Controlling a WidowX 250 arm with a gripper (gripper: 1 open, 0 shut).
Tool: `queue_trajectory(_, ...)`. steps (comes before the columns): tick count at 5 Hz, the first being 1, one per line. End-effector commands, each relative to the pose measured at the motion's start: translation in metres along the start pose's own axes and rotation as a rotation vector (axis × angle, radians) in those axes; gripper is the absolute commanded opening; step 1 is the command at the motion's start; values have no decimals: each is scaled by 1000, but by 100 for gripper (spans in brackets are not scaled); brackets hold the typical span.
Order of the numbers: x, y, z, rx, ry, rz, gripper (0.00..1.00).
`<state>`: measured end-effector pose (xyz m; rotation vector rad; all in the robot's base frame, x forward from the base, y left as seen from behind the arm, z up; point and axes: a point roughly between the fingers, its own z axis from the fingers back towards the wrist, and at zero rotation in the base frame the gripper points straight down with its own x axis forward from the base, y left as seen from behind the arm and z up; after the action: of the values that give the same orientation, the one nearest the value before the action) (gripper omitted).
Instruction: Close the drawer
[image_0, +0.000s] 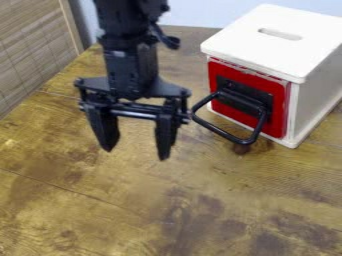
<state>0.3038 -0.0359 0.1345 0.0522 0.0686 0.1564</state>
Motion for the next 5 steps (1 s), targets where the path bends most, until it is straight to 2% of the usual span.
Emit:
queue_trajectory(1,2,-11,13,-23,-56,-66,100)
queue_trajectory(2,7,-1,12,-21,-57,-49,100)
queue_trajectory(3,11,7,8,-16,-45,-26,100)
queue_trajectory(4,10,15,-6,-14,-42,-31,100)
queue_trajectory(5,6,24,-11,-12,-53,-43,100)
